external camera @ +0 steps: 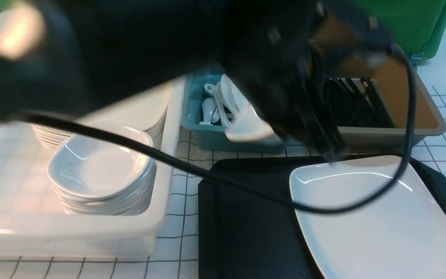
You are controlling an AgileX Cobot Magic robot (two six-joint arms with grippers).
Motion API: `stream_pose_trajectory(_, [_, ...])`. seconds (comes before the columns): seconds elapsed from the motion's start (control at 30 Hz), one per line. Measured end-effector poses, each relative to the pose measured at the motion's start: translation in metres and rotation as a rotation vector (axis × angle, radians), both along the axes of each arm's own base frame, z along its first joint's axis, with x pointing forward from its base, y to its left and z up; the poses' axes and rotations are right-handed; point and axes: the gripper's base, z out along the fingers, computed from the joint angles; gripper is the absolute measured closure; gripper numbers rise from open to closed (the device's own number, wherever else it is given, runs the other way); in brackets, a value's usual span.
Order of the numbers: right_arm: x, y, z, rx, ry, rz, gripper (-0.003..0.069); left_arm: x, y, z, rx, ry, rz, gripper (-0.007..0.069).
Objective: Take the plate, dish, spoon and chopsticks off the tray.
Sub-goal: Use the left arm to put the small plate into the large storage box on the left
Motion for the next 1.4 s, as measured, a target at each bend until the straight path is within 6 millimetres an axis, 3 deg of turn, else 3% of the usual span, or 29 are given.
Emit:
stream_pose_trajectory(0.07, [-0.003,0.01,0.009,0.077,-0.017,0.093,0.0645,-0.005,0.026,0.022,0.009,-0.04,0.094,0.0599])
stream_pose_trajectory(0.2, [-0.012,0.033,0.03,0.267,-0.074,0.318,0.0645,0.003,0.074,0.033,-0.043,0.001,0.3,0.0599])
stream_pose_trajectory(0.33, [-0.016,0.047,0.048,0.383,-0.101,0.472,0.0645,0.023,0.11,0.007,-0.013,0.103,0.457,0.0599])
stream_pose_trajectory(0.5, [-0.011,0.07,0.065,0.339,-0.044,0.631,0.0651,0.035,0.135,-0.034,0.069,0.218,0.564,0.0599])
stream_pose_trajectory(0.73, [-0.001,0.104,0.086,0.209,-0.031,0.68,0.0651,0.033,0.136,-0.054,0.088,0.273,0.561,0.0599])
stream_pose_trajectory(1.0, [0.014,0.125,0.083,0.184,0.004,0.685,0.0651,0.028,0.128,-0.062,0.025,0.364,0.517,0.0573])
stream_pose_trajectory(1.1, [0.015,0.125,0.083,0.175,0.004,0.68,0.0651,0.027,0.128,-0.062,0.023,0.37,0.517,0.0512])
stream_pose_trajectory(1.27, [0.016,0.121,0.082,0.142,0.007,0.649,0.0651,0.028,0.132,-0.058,0.064,0.34,0.528,0.0265])
stream_pose_trajectory(1.4, [0.017,0.116,0.081,0.097,0.0,0.608,0.0651,0.026,0.134,-0.034,0.011,0.282,0.525,0.0143])
